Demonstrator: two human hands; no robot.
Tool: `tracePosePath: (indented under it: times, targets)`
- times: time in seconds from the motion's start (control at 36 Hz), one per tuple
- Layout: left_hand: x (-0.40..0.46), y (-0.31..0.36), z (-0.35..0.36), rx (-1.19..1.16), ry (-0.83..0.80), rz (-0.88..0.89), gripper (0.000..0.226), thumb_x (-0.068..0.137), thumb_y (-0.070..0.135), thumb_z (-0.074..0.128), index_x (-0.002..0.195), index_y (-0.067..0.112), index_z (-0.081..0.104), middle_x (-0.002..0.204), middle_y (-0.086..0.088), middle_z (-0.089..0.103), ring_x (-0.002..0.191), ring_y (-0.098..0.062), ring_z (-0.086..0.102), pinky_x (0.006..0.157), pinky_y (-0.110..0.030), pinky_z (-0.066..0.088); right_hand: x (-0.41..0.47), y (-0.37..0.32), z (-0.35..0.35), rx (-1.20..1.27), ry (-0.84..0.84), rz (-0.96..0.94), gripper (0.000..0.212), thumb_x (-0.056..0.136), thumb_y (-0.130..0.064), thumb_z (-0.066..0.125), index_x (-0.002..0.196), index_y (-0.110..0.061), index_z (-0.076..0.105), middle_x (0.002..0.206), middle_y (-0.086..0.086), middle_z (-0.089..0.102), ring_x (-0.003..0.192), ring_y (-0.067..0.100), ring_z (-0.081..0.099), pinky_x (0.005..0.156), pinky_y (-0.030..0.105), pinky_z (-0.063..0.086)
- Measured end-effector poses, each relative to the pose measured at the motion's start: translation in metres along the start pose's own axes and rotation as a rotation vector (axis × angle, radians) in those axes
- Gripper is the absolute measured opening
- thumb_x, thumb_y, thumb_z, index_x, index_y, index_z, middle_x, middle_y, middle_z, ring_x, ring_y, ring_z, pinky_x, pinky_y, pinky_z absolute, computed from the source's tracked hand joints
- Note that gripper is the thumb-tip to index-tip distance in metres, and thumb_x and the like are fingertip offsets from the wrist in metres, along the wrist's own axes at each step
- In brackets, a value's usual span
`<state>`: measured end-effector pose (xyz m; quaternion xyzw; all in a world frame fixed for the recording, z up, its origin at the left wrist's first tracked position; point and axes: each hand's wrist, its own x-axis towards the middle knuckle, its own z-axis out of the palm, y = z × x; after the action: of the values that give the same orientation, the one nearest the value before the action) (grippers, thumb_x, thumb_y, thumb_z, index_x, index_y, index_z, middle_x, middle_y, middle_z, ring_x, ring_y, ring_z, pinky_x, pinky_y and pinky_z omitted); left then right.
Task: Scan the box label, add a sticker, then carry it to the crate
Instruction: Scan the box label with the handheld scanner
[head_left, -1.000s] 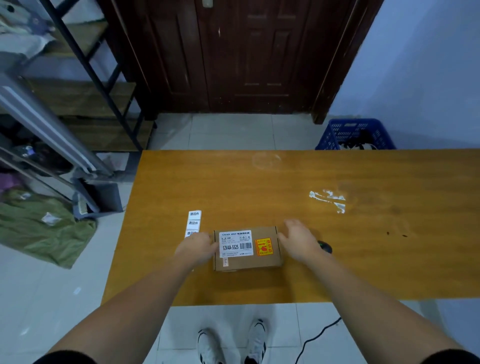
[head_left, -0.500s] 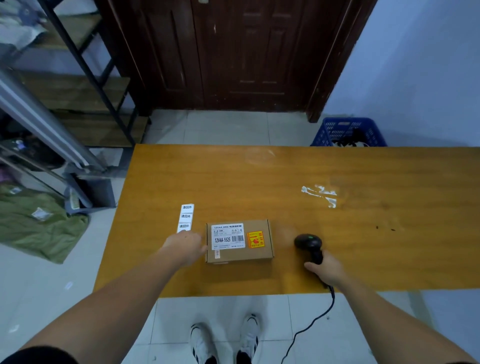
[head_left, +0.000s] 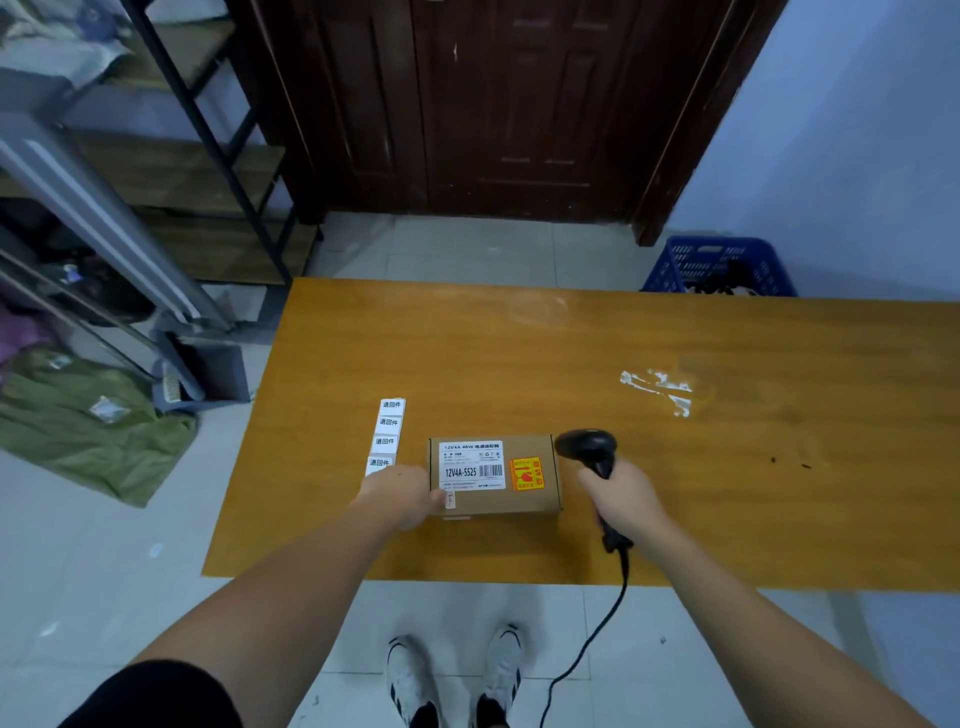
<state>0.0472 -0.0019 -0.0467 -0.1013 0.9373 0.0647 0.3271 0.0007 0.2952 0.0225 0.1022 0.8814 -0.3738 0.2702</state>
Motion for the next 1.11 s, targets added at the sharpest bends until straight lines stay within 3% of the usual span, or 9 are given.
tracePosePath:
  times: [0.14,0.25,0.39,0.58,0.78,0.89,1.0,1.11]
  targets:
    - [0.002,0.002,0.006,0.007,0.016,-0.006,0.042,0.097,0.064,0.051,0.096,0.023,0.058,0.076,0.006,0.054,0.083,-0.02,0.062,0.063,-0.033,0.048,-0.015,-0.026,0.029,-0.022,-0.095,-0.051,0.025,0.082,-0.033,0.058,0.068,-0.015,0.049,0.053,0.004,0.055,0.045,0.019,0.054,0.052,0.031,0.044]
    - [0.001,0.002,0.01,0.015,0.057,0.0,0.043,0.096,0.066,0.052,0.093,0.024,0.056,0.072,0.006,0.051,0.082,-0.021,0.063,0.066,-0.035,0.052,-0.02,-0.034,0.047,-0.069,-0.129,-0.064,0.029,0.081,-0.036,0.058,0.065,-0.018,0.042,0.053,-0.002,0.045,0.042,0.014,0.043,0.049,0.027,0.035]
    - [0.001,0.0,0.012,-0.003,0.073,0.0,0.042,0.095,0.066,0.053,0.094,0.024,0.056,0.071,0.007,0.051,0.079,-0.021,0.062,0.06,-0.033,0.047,-0.021,-0.038,0.056,-0.103,-0.14,-0.055,0.028,0.081,-0.037,0.059,0.067,-0.016,0.046,0.06,0.002,0.049,0.051,0.019,0.048,0.053,0.031,0.039]
    - [0.001,0.0,0.011,-0.001,0.072,-0.005,0.044,0.094,0.069,0.052,0.094,0.025,0.057,0.071,0.008,0.05,0.078,-0.02,0.06,0.056,-0.032,0.043,-0.019,-0.04,0.057,-0.107,-0.158,-0.041,0.027,0.082,-0.034,0.058,0.066,-0.015,0.046,0.059,0.003,0.048,0.051,0.021,0.047,0.053,0.032,0.04]
    - [0.003,0.0,0.013,0.0,0.066,-0.009,0.05,0.095,0.068,0.054,0.11,0.021,0.066,0.09,0.002,0.065,0.085,-0.021,0.065,0.07,-0.034,0.058,-0.018,-0.038,0.052,-0.091,-0.169,-0.052,0.03,0.083,-0.036,0.059,0.065,-0.016,0.046,0.056,0.002,0.049,0.047,0.02,0.049,0.052,0.031,0.042]
    - [0.003,0.0,0.013,0.016,0.063,-0.009,0.047,0.095,0.067,0.053,0.106,0.023,0.065,0.086,0.003,0.062,0.083,-0.02,0.065,0.068,-0.033,0.057,-0.012,-0.032,0.043,-0.102,-0.123,-0.053,0.031,0.084,-0.036,0.06,0.066,-0.015,0.046,0.058,0.003,0.051,0.051,0.022,0.051,0.053,0.032,0.041]
    - [0.001,-0.001,0.013,0.059,0.09,-0.013,0.051,0.095,0.069,0.051,0.103,0.022,0.066,0.08,0.003,0.059,0.081,-0.02,0.064,0.067,-0.033,0.057,-0.003,-0.013,0.023,-0.104,-0.028,-0.012,0.025,0.084,-0.032,0.06,0.072,-0.009,0.058,0.061,0.009,0.066,0.056,0.026,0.066,0.059,0.038,0.055]
    - [-0.001,-0.001,0.016,0.105,0.128,0.021,0.055,0.097,0.069,0.046,0.112,0.021,0.068,0.088,0.001,0.056,0.084,-0.019,0.055,0.068,-0.033,0.049,0.009,0.019,0.002,-0.146,0.074,0.043,0.023,0.085,-0.034,0.062,0.076,-0.013,0.063,0.065,0.009,0.071,0.061,0.025,0.069,0.063,0.04,0.058]
